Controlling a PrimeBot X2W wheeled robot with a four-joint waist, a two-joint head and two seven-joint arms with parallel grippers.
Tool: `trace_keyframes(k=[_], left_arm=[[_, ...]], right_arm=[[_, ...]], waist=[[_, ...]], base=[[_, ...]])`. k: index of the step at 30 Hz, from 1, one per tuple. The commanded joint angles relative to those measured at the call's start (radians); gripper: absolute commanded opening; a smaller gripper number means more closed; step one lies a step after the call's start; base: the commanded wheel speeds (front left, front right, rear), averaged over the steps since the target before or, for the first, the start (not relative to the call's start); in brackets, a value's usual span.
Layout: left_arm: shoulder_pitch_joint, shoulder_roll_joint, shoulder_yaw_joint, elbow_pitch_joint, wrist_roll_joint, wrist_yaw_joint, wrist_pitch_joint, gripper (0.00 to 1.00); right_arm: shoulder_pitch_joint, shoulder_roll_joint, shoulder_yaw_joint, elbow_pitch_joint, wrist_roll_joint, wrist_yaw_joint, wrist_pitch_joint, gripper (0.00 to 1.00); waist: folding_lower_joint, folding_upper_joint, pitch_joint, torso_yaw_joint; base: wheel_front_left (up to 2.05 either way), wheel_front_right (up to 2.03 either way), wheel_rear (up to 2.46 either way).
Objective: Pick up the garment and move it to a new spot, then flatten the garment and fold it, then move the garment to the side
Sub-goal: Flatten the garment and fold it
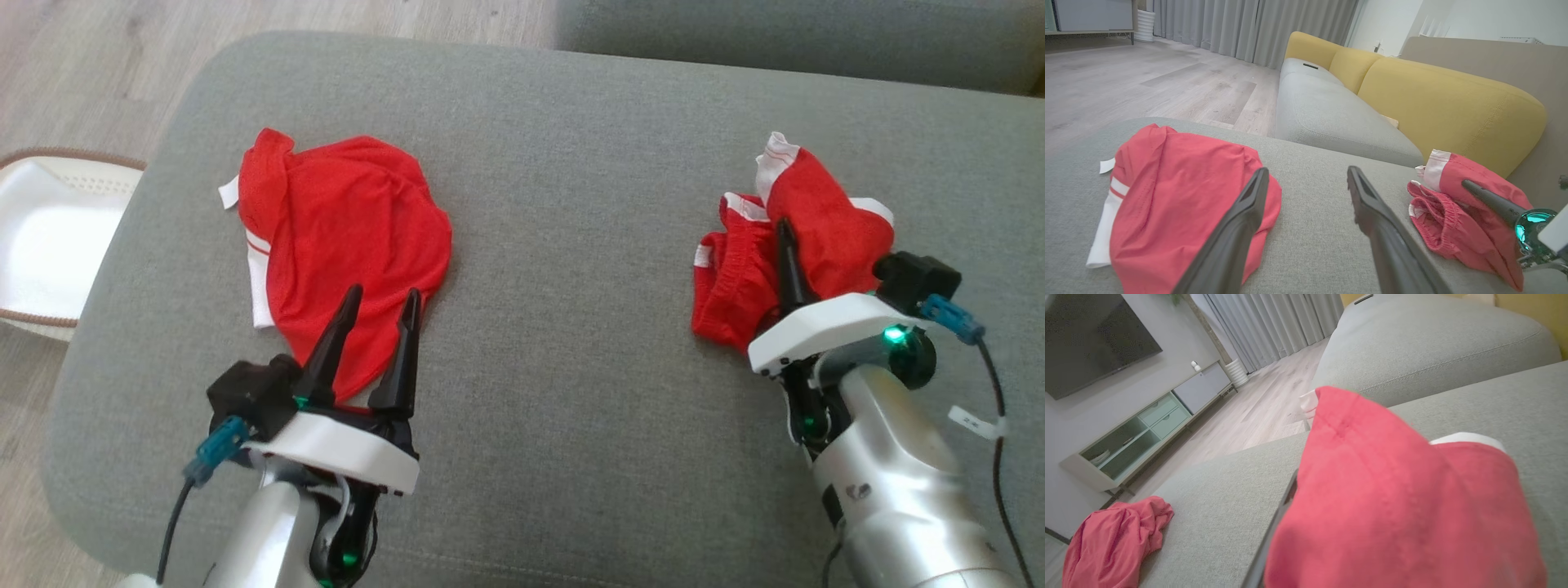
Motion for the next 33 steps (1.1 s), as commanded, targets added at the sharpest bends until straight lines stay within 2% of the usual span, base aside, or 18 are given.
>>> trace_keyframes(k=[1,4,5,6,12,22,29,33], left_arm=[[-0.018,0.007,0.028,-0.039,-0.007,0.006,-0.006,1.00],[-0.018,0.007,0.025,-0.039,-0.009,0.007,-0.006,1.00],[-0.019,0.007,0.024,-0.039,-0.009,0.008,-0.006,1.00],[-0.020,0.007,0.023,-0.039,-0.009,0.008,-0.006,1.00],[-0.021,0.007,0.021,-0.031,-0.011,0.008,-0.006,1.00],[-0.015,0.007,0.024,-0.030,-0.009,0.012,-0.006,1.00],[-0.009,0.007,0.046,-0.036,-0.004,0.015,-0.006,1.00],[-0.010,0.007,0.061,-0.054,-0.002,0.013,-0.006,1.00]], right_arm=[[-0.024,0.013,0.036,-0.031,-0.012,0.000,-0.009,0.00],[-0.025,0.013,0.062,-0.023,-0.016,0.000,-0.009,0.00],[-0.027,0.013,0.069,-0.021,-0.024,0.000,-0.009,0.31],[-0.027,0.013,0.079,-0.019,-0.021,0.000,-0.010,1.00],[-0.005,0.013,0.233,-0.051,0.041,0.000,-0.002,1.00],[0.021,0.013,0.411,-0.072,0.135,0.000,0.039,1.00],[0.000,0.013,0.414,-0.087,0.096,0.000,0.017,1.00],[-0.009,-0.004,0.361,-0.118,-0.008,0.000,-0.001,1.00]], waist=[[0.0000,0.0000,0.005,0.001],[0.0000,0.0000,0.011,0.002],[0.0000,0.0000,0.012,0.002],[0.0000,0.0000,0.013,0.002],[0.0000,0.0000,0.006,-0.001],[0.0000,0.0000,-0.012,-0.019],[0.0000,0.0000,-0.028,-0.069],[0.0000,0.0000,-0.036,-0.110]], base=[[0.00,0.00,0.00],[0.00,0.00,0.00],[0.00,0.00,0.00],[0.00,0.00,0.00],[0.00,0.00,0.00],[0.00,0.00,0.00],[0.00,0.00,0.00],[0.00,0.00,0.00]])
